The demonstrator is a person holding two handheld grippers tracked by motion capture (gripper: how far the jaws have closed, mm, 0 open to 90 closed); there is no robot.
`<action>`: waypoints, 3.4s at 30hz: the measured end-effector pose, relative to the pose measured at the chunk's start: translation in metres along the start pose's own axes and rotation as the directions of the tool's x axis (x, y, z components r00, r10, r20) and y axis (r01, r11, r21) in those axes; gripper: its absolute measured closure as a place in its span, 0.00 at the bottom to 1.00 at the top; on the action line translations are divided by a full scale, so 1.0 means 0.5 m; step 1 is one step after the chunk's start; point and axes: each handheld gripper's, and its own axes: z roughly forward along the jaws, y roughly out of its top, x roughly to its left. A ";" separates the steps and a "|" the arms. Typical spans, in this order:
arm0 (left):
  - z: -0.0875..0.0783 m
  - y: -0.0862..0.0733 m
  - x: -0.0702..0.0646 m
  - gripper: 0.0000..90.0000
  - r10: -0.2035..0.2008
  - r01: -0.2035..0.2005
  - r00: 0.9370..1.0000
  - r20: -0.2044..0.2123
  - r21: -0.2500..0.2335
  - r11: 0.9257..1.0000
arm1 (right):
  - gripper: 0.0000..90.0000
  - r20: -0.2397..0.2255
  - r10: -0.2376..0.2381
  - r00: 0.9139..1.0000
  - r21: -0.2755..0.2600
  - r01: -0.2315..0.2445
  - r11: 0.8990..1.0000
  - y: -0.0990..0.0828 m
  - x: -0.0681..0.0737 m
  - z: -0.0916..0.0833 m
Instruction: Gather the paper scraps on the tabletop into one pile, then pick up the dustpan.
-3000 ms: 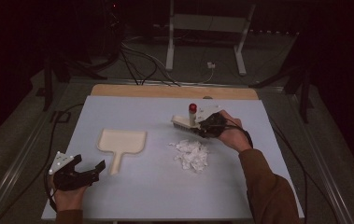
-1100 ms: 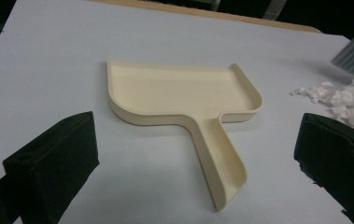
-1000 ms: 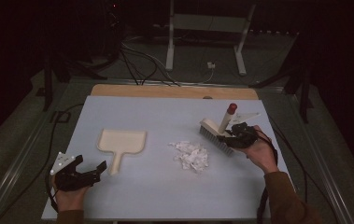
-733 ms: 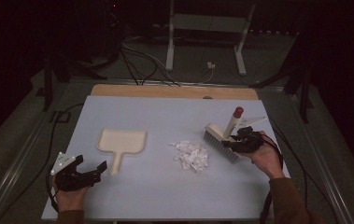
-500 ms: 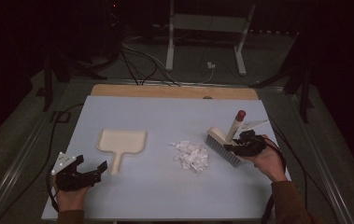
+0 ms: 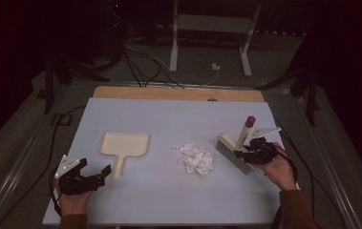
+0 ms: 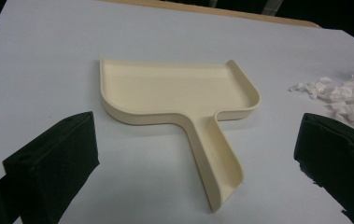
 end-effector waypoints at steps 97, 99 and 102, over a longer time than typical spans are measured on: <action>0.153 0.014 -0.092 0.74 0.144 -0.065 0.971 -0.189 0.372 0.926 | 0.74 0.057 0.107 0.993 -0.170 -0.096 0.981 -0.017 -0.006 0.021; 0.152 0.015 -0.091 0.74 0.138 -0.061 0.973 -0.185 0.369 0.927 | 0.74 0.057 0.108 0.993 -0.170 -0.097 0.981 -0.017 -0.005 0.021; 0.150 0.016 -0.089 0.74 0.137 -0.064 0.975 -0.176 0.367 0.928 | 0.74 0.058 0.109 0.992 -0.171 -0.097 0.981 -0.017 -0.006 0.021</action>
